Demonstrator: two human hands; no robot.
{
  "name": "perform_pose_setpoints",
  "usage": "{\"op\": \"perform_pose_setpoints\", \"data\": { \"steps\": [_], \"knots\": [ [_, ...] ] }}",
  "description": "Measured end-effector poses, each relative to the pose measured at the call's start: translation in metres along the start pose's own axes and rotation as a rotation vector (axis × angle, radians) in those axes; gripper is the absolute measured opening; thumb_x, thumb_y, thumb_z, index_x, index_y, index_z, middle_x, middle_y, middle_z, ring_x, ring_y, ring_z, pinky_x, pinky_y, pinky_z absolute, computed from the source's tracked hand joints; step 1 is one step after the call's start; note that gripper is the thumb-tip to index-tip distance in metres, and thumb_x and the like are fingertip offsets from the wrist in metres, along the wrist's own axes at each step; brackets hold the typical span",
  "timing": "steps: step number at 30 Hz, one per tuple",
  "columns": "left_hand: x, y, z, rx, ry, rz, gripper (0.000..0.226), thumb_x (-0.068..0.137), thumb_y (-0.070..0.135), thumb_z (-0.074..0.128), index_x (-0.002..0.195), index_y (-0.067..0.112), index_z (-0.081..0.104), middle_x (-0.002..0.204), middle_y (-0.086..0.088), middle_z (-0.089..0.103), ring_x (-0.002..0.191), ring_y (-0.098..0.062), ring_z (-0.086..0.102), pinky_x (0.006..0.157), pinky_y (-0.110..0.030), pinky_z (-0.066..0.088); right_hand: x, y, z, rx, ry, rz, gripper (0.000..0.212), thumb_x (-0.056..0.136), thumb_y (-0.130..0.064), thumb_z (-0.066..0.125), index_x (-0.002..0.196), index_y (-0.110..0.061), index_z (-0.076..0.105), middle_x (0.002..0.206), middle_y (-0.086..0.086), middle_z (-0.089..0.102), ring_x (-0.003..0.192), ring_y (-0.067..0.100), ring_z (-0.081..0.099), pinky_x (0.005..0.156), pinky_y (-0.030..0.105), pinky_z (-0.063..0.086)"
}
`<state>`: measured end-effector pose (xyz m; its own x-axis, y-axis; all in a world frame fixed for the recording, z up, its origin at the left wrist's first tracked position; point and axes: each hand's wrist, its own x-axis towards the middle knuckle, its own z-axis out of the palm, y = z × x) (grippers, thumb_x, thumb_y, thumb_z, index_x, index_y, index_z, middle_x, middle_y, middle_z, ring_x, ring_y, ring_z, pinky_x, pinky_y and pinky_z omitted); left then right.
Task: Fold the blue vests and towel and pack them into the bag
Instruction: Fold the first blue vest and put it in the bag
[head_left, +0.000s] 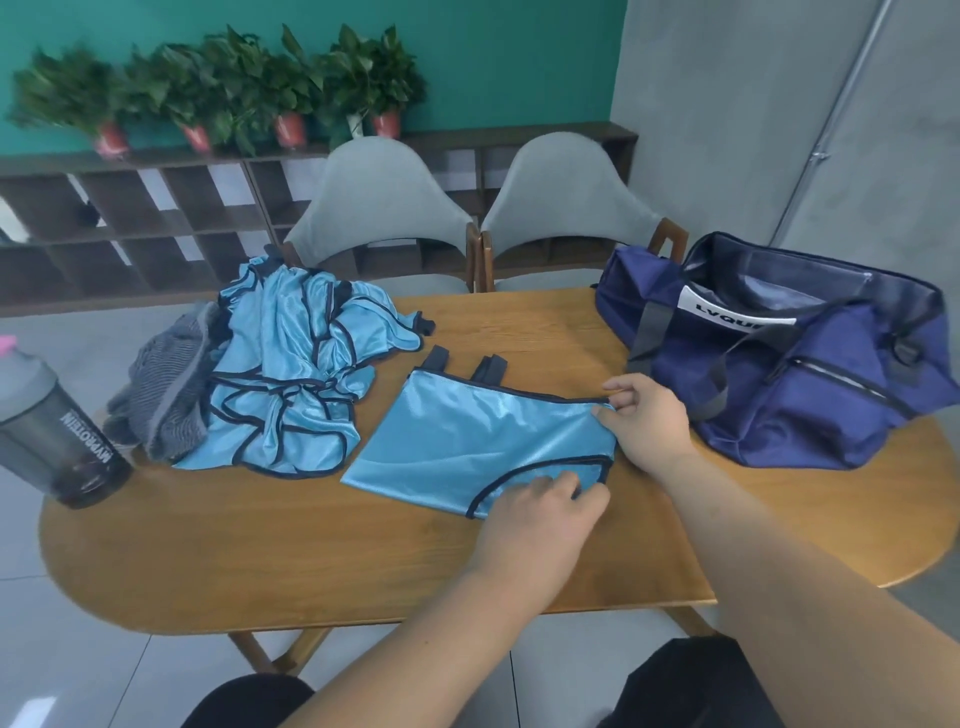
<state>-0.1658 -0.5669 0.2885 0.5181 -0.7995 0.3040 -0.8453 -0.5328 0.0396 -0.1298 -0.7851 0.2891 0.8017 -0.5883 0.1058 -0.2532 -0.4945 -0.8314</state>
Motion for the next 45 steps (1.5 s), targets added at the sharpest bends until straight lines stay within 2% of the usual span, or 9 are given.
{"op": "perform_pose_setpoints", "data": {
  "steps": [4,8,13,19,22,24,35,40,45],
  "knots": [
    [0.009,0.008,-0.01,-0.141,0.097,-0.058,0.054,0.074,0.009,0.083,0.121,0.026,0.061,0.083,0.003,0.058,0.063,-0.021,0.061,0.048,-0.034,0.049,0.012,-0.005,-0.014,0.156,-0.001,0.201,0.026,0.078,-0.024,0.088,0.1,-0.029,0.075,0.093,-0.001,0.075,0.09,0.02,0.073,0.084,0.04,0.062],
    [0.01,0.013,-0.024,-0.447,0.234,-0.146,0.021,0.108,0.022,0.054,0.127,0.03,0.058,0.098,0.004,0.059,0.077,-0.022,0.061,0.064,-0.038,0.051,0.017,-0.032,-0.03,0.331,0.004,0.313,0.024,0.08,-0.009,0.086,0.101,-0.014,0.076,0.096,0.013,0.075,0.076,0.026,0.068,0.072,0.038,0.06],
    [0.003,0.003,-0.039,-0.732,0.387,-0.278,0.024,0.11,0.016,0.048,0.116,0.03,0.066,0.107,0.013,0.057,0.086,-0.004,0.058,0.077,-0.026,0.048,0.022,-0.08,-0.023,0.363,-0.017,0.326,0.018,0.081,-0.008,0.083,0.095,-0.014,0.075,0.081,0.012,0.071,0.058,0.021,0.056,0.052,0.027,0.046],
    [-0.015,-0.022,-0.044,-0.908,0.54,-0.489,0.023,0.106,0.014,0.055,0.111,0.03,0.071,0.106,0.017,0.064,0.084,-0.012,0.068,0.075,-0.03,0.054,0.025,-0.126,0.029,0.226,-0.006,0.179,0.018,0.076,-0.012,0.085,0.088,-0.022,0.077,0.09,0.004,0.074,0.076,0.02,0.07,0.062,0.031,0.058],
    [-0.027,-0.038,-0.046,-0.892,0.589,-0.582,0.021,0.101,0.011,0.065,0.107,0.028,0.075,0.099,0.016,0.068,0.085,-0.011,0.065,0.07,-0.018,0.048,0.024,-0.14,0.062,0.135,-0.021,0.136,0.016,0.077,-0.013,0.083,0.085,-0.024,0.075,0.09,0.0,0.073,0.084,0.019,0.07,0.077,0.035,0.062],
    [-0.037,-0.05,-0.044,-0.845,0.615,-0.628,0.019,0.097,0.013,0.07,0.104,0.029,0.077,0.094,0.018,0.069,0.086,-0.009,0.065,0.072,-0.023,0.051,0.023,-0.146,0.083,0.077,-0.039,0.114,0.013,0.08,-0.014,0.08,0.086,-0.023,0.075,0.09,0.0,0.073,0.085,0.018,0.07,0.08,0.035,0.062],
    [-0.079,-0.102,-0.017,-0.416,0.391,-0.703,0.009,0.094,0.03,0.069,0.094,0.039,0.069,0.08,0.025,0.06,0.086,-0.001,0.052,0.082,-0.033,0.049,0.002,-0.138,0.162,-0.087,-0.097,0.032,0.012,0.09,-0.019,0.074,0.1,-0.024,0.069,0.094,-0.002,0.071,0.084,0.018,0.067,0.07,0.026,0.051],
    [-0.082,-0.107,-0.01,-0.49,0.419,-0.728,0.012,0.095,0.027,0.067,0.095,0.039,0.067,0.081,0.022,0.063,0.086,-0.003,0.056,0.08,-0.032,0.051,-0.011,-0.128,0.179,-0.012,-0.059,-0.031,0.019,0.092,-0.023,0.075,0.109,-0.019,0.068,0.095,-0.004,0.071,0.087,0.016,0.068,0.072,0.026,0.05],
    [-0.084,-0.108,-0.007,-0.552,0.483,-0.746,0.018,0.095,0.022,0.068,0.101,0.039,0.066,0.085,0.023,0.06,0.086,-0.001,0.059,0.078,-0.03,0.053,-0.032,-0.123,0.184,0.047,-0.035,-0.091,0.027,0.103,-0.014,0.05,0.126,-0.016,0.063,0.105,-0.001,0.072,0.089,0.021,0.067,0.074,0.03,0.051]
  ]
}}
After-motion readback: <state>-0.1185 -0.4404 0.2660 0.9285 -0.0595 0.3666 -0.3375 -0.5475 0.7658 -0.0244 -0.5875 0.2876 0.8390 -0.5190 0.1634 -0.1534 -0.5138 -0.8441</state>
